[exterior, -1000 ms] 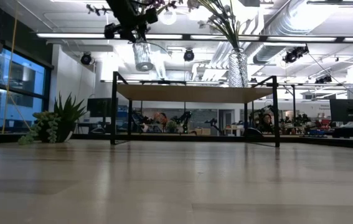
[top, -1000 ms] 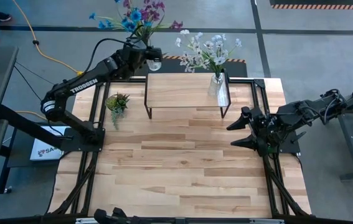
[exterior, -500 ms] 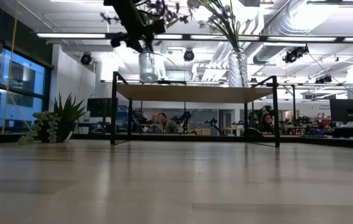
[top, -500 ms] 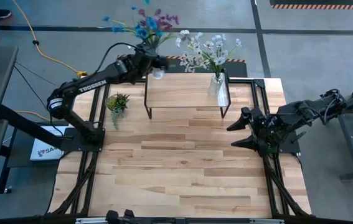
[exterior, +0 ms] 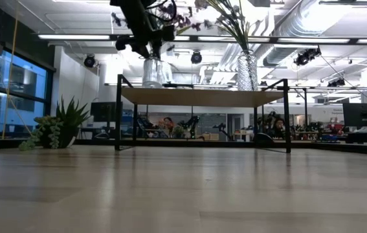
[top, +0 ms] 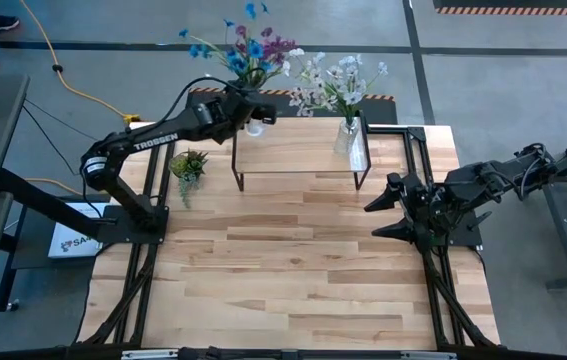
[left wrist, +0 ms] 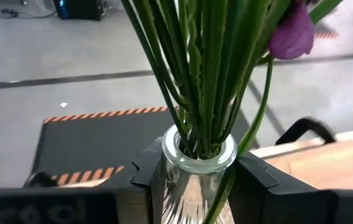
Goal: Pick and place flowers into a vace then onto a shelf
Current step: Put the transparent vase with flowers on the shelf
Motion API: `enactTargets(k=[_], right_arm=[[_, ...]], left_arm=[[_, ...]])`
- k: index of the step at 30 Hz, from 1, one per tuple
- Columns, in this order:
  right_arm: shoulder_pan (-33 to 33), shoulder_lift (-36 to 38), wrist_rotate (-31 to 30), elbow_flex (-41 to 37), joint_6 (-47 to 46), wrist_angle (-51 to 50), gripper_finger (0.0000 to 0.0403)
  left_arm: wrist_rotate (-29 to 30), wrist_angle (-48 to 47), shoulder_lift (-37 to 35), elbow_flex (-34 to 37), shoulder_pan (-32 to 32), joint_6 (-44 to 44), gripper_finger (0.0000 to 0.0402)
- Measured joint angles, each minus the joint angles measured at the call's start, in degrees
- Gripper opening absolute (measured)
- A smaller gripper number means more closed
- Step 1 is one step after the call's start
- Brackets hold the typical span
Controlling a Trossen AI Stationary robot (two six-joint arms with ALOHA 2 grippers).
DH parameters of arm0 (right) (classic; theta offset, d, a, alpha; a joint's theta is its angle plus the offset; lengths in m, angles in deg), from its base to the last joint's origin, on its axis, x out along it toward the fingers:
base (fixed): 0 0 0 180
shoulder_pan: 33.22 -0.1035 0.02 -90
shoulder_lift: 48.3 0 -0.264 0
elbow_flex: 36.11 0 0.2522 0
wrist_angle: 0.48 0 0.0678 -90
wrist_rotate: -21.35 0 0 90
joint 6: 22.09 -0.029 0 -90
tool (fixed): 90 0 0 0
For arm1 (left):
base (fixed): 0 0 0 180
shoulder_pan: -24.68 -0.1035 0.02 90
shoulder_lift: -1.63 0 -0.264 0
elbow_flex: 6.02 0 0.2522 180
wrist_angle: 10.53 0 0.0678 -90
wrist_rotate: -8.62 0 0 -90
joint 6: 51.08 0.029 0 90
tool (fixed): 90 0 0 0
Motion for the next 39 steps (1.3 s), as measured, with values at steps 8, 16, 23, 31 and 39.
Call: enactTargets(k=[8,16,23,31,39], right_arm=[[-0.01,0.0,-0.02,0.0,0.17,0.31,0.0317],[0.0,0.0,0.16,0.0,0.19,1.33,0.0317],[-0.02,0.0,0.38,0.0,0.2,1.44,0.0317],[-0.02,0.0,1.62,0.0,0.22,1.6,0.0317],[-0.01,0.0,1.64,0.0,0.22,1.68,0.0317]], left_arm=[[1.33,-3.69,0.15,0.0,1.02,-1.42,0.0161],[2.93,-4.1,0.35,0.02,3.49,-1.44,0.016],[4.48,-4.07,0.74,0.04,5.66,-1.67,0.016],[6.7,-1.59,0.72,4.37,7.04,-5.49,0.0165],[8.48,4.85,0.72,6.59,10.07,-3.04,0.0161]])
